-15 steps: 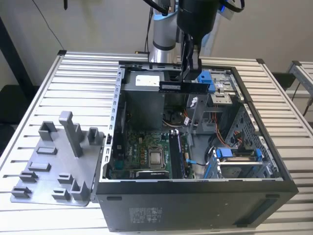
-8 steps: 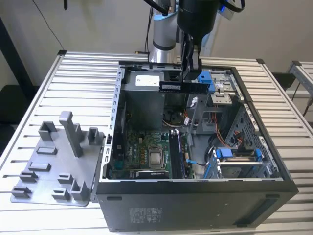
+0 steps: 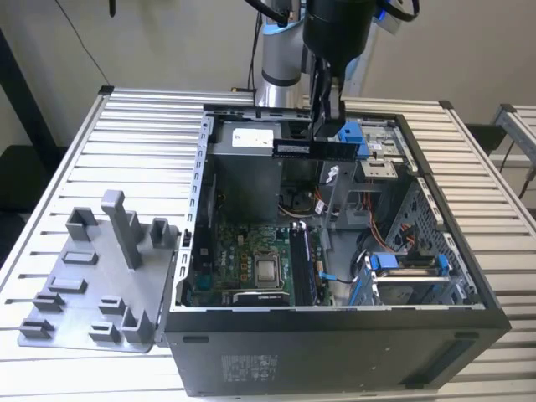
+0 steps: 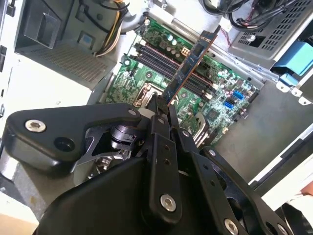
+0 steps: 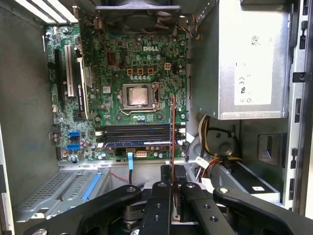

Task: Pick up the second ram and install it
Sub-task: 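Insert the second ram into the second slot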

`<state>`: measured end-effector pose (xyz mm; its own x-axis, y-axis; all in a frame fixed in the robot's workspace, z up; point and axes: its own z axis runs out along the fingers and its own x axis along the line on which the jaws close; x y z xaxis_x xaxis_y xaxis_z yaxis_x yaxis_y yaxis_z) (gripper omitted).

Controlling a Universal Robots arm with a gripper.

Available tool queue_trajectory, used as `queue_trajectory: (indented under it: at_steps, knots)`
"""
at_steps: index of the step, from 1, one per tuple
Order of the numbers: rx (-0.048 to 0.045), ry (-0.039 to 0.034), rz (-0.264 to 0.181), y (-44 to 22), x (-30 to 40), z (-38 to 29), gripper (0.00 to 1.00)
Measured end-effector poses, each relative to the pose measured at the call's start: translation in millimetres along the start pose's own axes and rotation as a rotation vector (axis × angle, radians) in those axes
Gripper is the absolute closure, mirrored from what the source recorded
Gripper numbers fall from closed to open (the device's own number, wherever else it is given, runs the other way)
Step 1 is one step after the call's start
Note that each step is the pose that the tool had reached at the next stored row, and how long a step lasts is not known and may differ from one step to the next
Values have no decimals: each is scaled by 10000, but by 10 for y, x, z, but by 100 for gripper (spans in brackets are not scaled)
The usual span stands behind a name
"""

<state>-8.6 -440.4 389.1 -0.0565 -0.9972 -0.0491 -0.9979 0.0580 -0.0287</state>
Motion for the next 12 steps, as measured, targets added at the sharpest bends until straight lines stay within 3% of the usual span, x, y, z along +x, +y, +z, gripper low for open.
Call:
queue_trajectory:
  at_steps: [4,12]
  knots:
    - [14,8,289,0,0,2,86]
    - [67,42,1353,0,0,7,86]
